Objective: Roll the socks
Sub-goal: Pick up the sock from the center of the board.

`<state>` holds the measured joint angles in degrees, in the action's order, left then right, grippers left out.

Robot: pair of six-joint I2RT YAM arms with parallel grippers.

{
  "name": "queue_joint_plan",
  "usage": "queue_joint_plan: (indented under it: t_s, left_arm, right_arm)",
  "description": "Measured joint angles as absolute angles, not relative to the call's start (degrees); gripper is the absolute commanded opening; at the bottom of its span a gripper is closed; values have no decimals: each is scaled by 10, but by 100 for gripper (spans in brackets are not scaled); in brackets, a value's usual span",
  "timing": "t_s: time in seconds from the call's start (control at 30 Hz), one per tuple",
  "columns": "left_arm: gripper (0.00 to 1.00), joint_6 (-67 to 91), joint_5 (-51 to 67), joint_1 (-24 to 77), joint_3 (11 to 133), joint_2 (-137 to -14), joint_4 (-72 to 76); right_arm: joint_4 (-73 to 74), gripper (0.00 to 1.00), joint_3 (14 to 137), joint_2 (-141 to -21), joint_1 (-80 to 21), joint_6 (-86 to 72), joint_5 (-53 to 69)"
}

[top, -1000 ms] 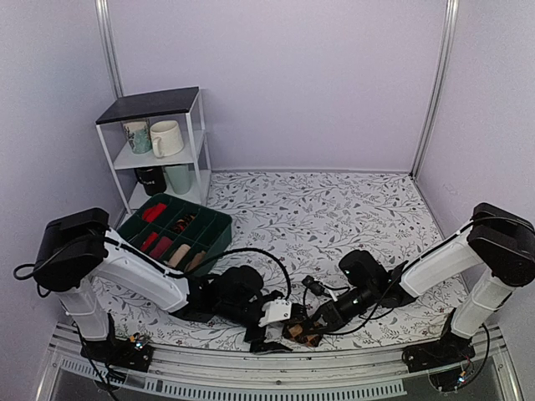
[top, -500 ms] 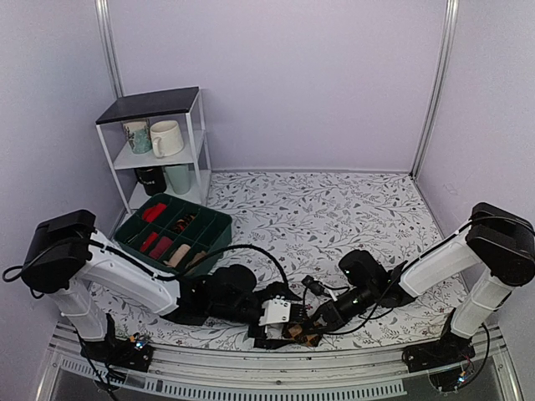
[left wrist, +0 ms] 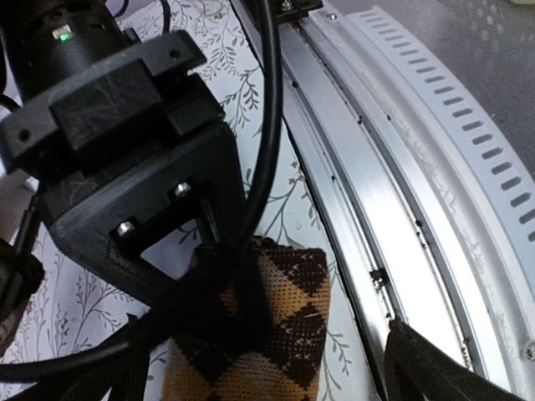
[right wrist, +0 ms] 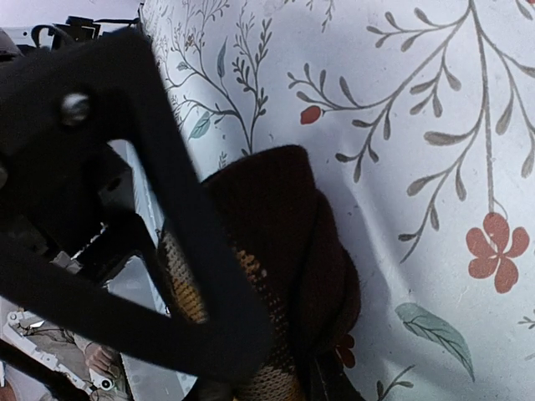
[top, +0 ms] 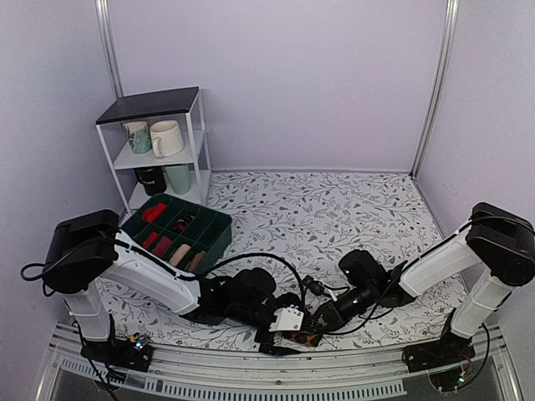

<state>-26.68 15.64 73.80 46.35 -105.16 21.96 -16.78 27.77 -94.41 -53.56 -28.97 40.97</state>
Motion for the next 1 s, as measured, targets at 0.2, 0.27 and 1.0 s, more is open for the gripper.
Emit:
queue_joint_plan:
  t_s: [0.2, 0.27, 1.0]
  left_arm:
    - [94, -256, 172, 721, 490, -1084, 194]
    - [93, -250, 176, 715, 498, -1091, 183]
    - [11, -224, 248, 692, 556, -1132, 104]
  right_arm:
    - [-167, 0, 278, -944, -536, -288, 410]
    - [-167, 0, 278, -944, -536, -287, 410]
    - [-163, 0, 277, -936, -532, -284, 407]
